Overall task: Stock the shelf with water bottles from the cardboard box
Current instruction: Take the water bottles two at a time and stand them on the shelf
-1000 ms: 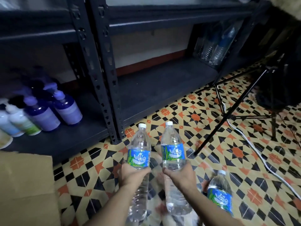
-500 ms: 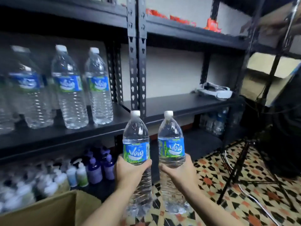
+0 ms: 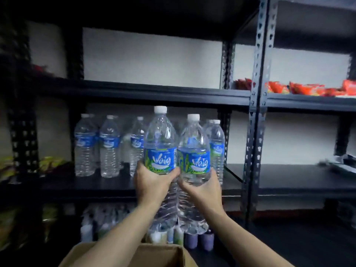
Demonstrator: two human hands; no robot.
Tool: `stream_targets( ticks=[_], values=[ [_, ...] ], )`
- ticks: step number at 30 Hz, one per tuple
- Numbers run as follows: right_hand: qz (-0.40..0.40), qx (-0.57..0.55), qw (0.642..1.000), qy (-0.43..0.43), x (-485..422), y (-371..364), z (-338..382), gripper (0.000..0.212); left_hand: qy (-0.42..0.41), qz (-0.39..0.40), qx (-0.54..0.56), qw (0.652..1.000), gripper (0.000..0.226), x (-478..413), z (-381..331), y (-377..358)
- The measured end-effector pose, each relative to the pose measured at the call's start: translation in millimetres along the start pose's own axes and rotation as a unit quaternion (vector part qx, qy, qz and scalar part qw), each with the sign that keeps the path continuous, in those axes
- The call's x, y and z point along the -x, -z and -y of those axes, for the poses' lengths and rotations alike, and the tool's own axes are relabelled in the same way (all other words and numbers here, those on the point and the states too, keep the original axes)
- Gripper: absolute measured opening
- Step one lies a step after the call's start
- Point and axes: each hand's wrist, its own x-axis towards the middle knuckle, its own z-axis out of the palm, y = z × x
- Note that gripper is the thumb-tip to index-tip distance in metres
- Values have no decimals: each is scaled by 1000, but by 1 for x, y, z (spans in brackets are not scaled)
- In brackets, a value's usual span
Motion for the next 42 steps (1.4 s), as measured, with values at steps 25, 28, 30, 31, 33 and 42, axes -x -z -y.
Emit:
stream_targets(
  ticks=[25,28,30,31,33,42],
  values=[
    [-14,5,999,40,-143,-201,-27,79,-57,-104,-54,991,77,-166,83,49],
    [-28,11,999,25,-158,-206,-47,80,-61,-105,-52,991,76,-170,90,46],
    [-29,18,999,21,-164,-206,-57,78,-56,-104,-49,992,77,-173,96,43],
    [-27,23,999,21,-166,-206,-62,79,-53,-102,-51,992,78,-174,99,42],
    [-23,33,999,22,-170,-207,-72,81,-50,-95,-60,992,80,-176,104,40],
    [-21,12,1000,-3,-181,-194,-94,87,-46,-94,-76,992,78,-180,118,30]
  ],
)
